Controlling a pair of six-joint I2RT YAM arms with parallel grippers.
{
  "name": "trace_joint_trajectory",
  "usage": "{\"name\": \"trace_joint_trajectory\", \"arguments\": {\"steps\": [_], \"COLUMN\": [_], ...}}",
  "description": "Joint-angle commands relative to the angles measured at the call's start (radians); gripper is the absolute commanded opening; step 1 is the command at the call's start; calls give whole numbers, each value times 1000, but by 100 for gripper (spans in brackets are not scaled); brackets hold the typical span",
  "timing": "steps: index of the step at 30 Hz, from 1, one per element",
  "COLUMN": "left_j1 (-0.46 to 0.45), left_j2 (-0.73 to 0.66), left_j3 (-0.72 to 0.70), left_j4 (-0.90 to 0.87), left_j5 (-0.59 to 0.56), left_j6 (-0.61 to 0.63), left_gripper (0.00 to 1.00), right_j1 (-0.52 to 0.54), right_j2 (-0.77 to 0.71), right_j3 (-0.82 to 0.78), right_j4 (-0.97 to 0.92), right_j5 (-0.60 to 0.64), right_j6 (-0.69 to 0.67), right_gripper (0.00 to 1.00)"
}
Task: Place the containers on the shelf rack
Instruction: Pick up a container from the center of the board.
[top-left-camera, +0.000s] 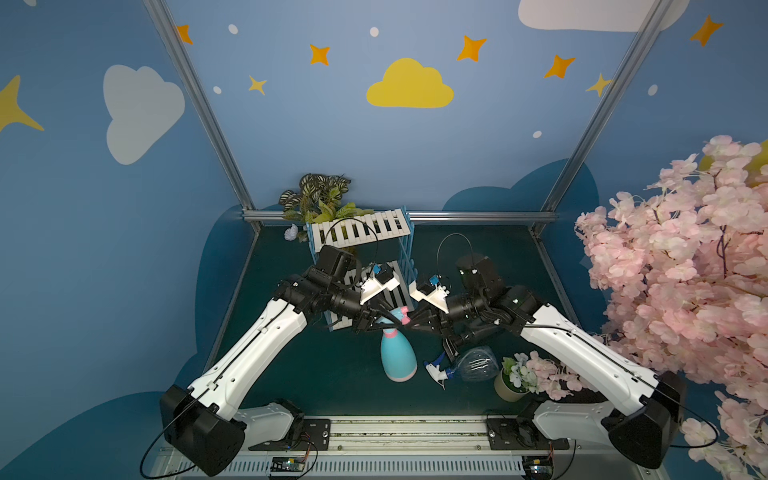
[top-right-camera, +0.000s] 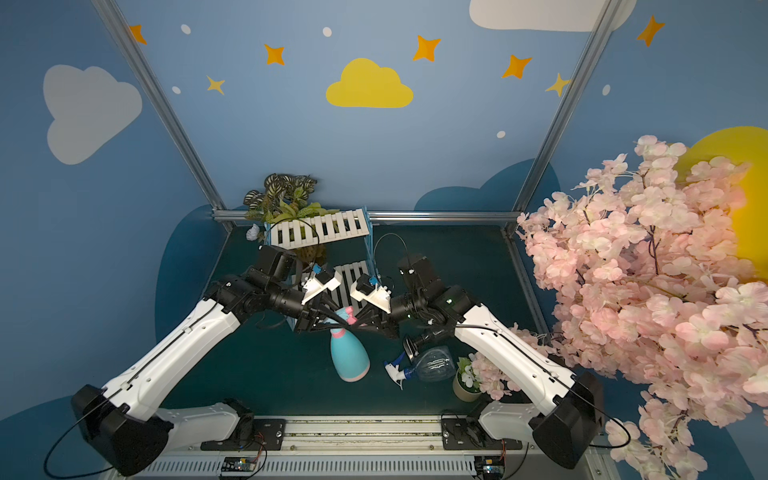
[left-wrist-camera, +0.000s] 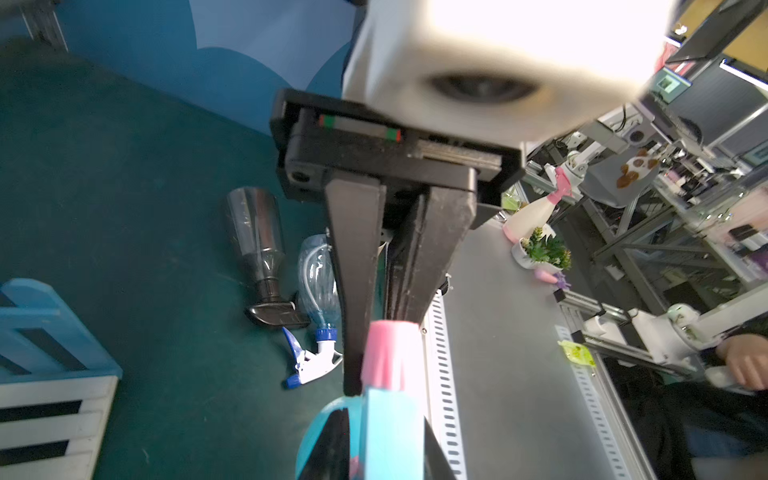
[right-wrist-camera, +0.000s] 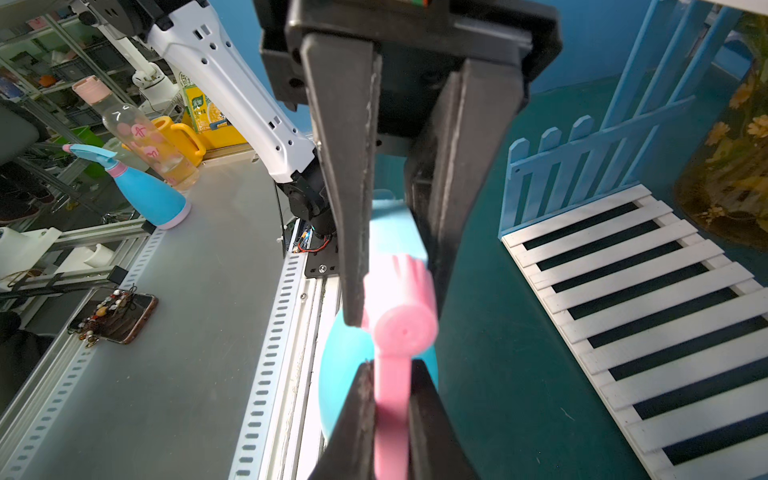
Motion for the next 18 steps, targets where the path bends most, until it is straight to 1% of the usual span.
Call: {"name": "trace_joint_trajectory", "arguments": {"steps": [1, 3, 4, 5, 6, 7, 8, 9, 10, 11, 13, 17, 18], "left_j1": [1, 1, 2, 1, 2, 2, 1, 1, 1, -1, -14, -51, -58], "left_j2": [-26, -39, -47, -53, -59, -68, -76, -91, -104, -114, -115, -48, -28], "left_j3": [-1, -14, -22, -32, -45, -56, -72, -95, -116, -134, -149, -98, -79], "left_j4": [16, 31, 40, 49, 55, 66, 80, 112, 140, 169, 218, 261, 264], "left_j5": [2, 0, 0, -5, -16, -39, -73, -147, -214, -288, -461, -804, -856], "left_j6": [-6, -17, -23, -33, -41, -51, -66, -94, -119, -140, -180, -258, -276], "left_gripper": [20, 14, 10, 7, 4, 3, 2, 2, 2, 2, 3, 3, 3], "right_j1": [3, 1, 1, 0, 0, -2, -6, -10, -15, -23, -38, -63, -68], "right_j2": [8, 10, 10, 8, 3, -2, -10, -28, -45, -62, -105, -199, -222], "right_j3": [8, -2, -6, -11, -17, -20, -26, -43, -65, -87, -133, -206, -221], "right_j4": [-24, -21, -17, -11, -2, 5, 8, 35, 60, 89, 142, 225, 237], "right_j5": [22, 49, 68, 91, 132, 178, 229, 308, 368, 411, 475, 597, 615], "right_j6": [-18, -13, -3, 15, 50, 94, 123, 178, 223, 260, 313, 402, 414], "right_gripper": [0, 0, 2, 11, 25, 38, 49, 60, 69, 75, 82, 85, 85]}}
